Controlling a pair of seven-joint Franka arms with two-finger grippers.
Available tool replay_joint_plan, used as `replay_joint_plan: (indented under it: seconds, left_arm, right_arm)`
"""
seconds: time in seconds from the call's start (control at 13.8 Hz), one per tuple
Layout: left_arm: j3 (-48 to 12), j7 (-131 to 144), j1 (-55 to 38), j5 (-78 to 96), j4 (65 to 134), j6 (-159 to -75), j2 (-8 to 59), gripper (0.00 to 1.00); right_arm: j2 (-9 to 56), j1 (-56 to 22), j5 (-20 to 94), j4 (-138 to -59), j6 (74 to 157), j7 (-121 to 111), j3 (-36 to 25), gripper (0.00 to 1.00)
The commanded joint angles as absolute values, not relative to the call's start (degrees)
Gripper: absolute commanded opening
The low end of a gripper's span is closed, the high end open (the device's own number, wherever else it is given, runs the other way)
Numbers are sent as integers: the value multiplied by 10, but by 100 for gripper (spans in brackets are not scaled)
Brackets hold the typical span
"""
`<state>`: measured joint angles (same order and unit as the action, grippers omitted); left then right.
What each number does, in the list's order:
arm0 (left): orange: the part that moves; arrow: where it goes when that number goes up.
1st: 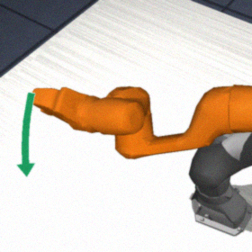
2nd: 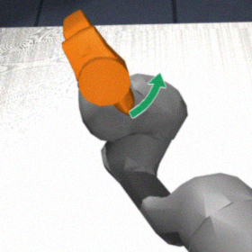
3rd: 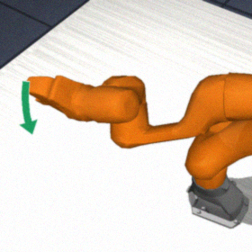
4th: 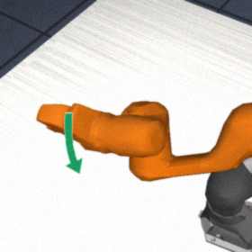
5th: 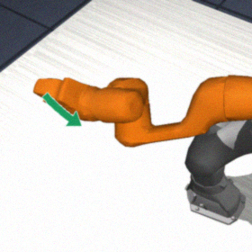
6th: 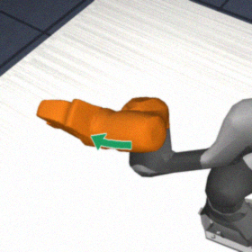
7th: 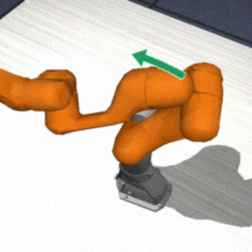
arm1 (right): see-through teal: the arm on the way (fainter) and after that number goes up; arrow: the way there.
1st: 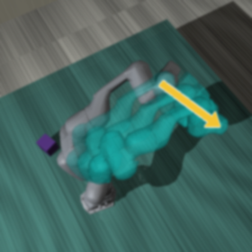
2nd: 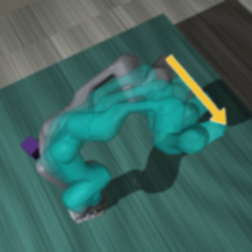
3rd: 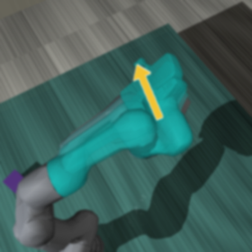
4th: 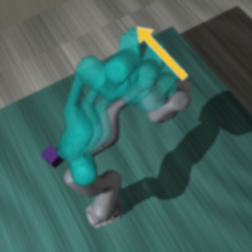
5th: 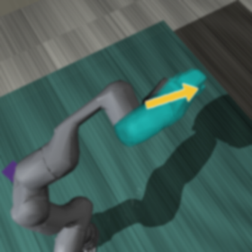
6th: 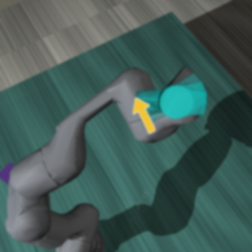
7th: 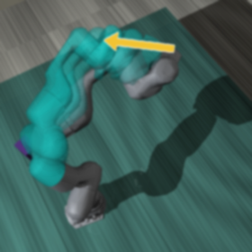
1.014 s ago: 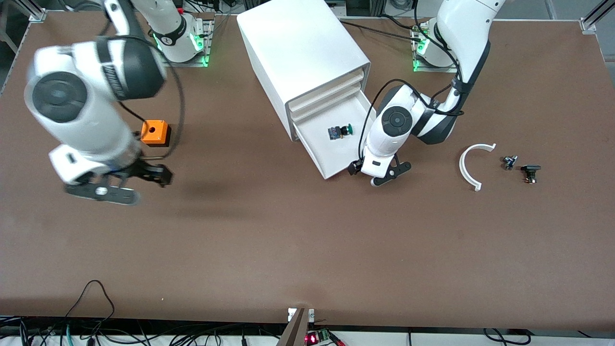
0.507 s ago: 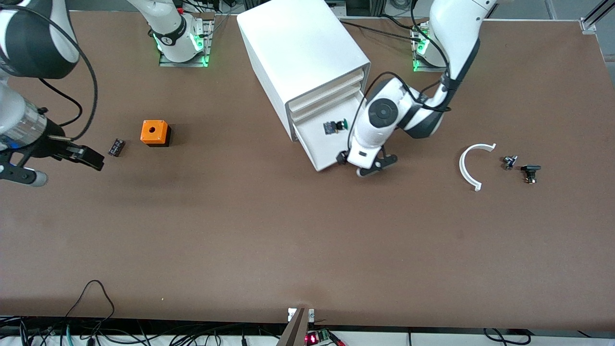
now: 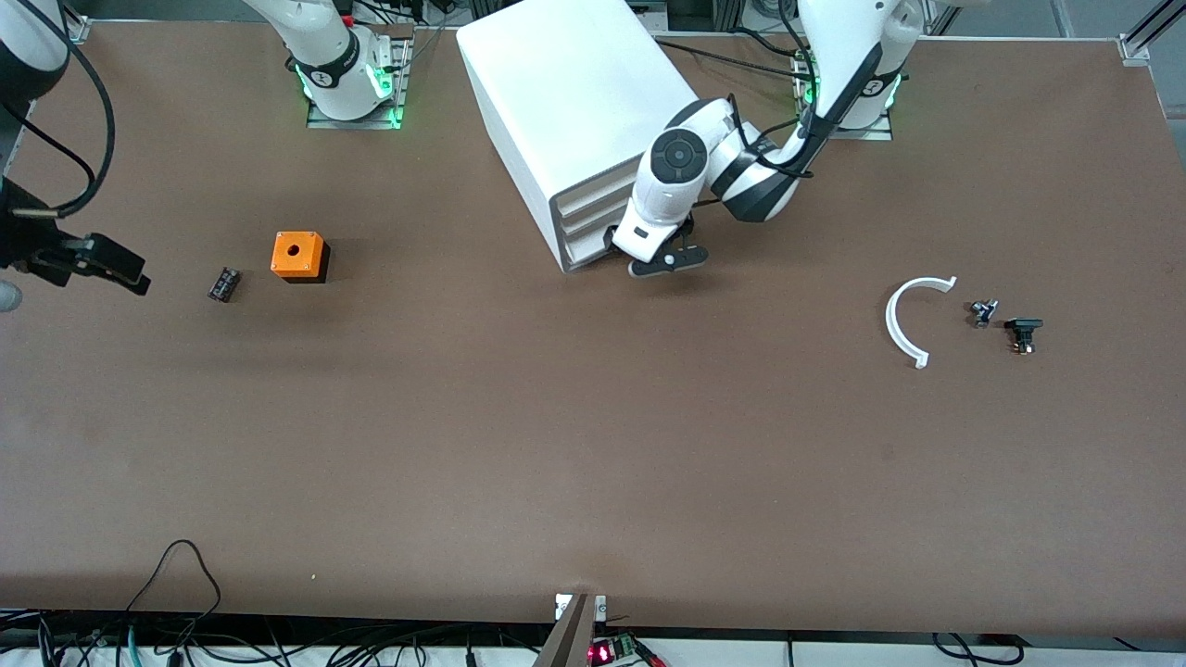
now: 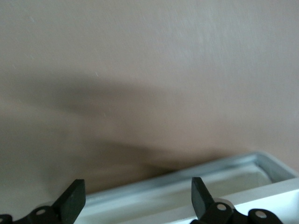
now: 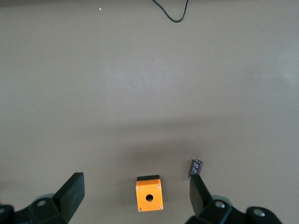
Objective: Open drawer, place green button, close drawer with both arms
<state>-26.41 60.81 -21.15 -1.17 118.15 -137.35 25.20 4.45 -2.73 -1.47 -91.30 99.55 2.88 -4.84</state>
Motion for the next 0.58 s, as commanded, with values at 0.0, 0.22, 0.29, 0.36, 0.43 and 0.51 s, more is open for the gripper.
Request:
replay_joint_plan:
  seconds: [0.0,0.22,0.29,0.36,0.43,0.51]
  left_arm:
    - [-285,605,-207,-18,1203,-1370,233,100]
    - [-285,605,-207,-18,1202,-1373,232,100]
    - [-285,606,-204,-18,1202,-1373,224,100]
    - [-284,606,-200,-18,1201,-1372,215,100]
    - [-282,605,-187,-21,1199,-1374,208,100]
    - [-274,604,-176,-25,1194,-1378,200,100]
  right_arm:
    - [7,-34,-11,-954,996,8,-67,100]
    - [-26,-35,-14,-994,988,14,-68,100]
    - [-44,-35,-14,-1019,990,17,-68,100]
    - [-59,-35,-14,-1035,990,18,-68,100]
    - [-67,-35,-14,-1043,985,18,-68,100]
    - [-69,-34,-14,-1043,979,17,-68,100]
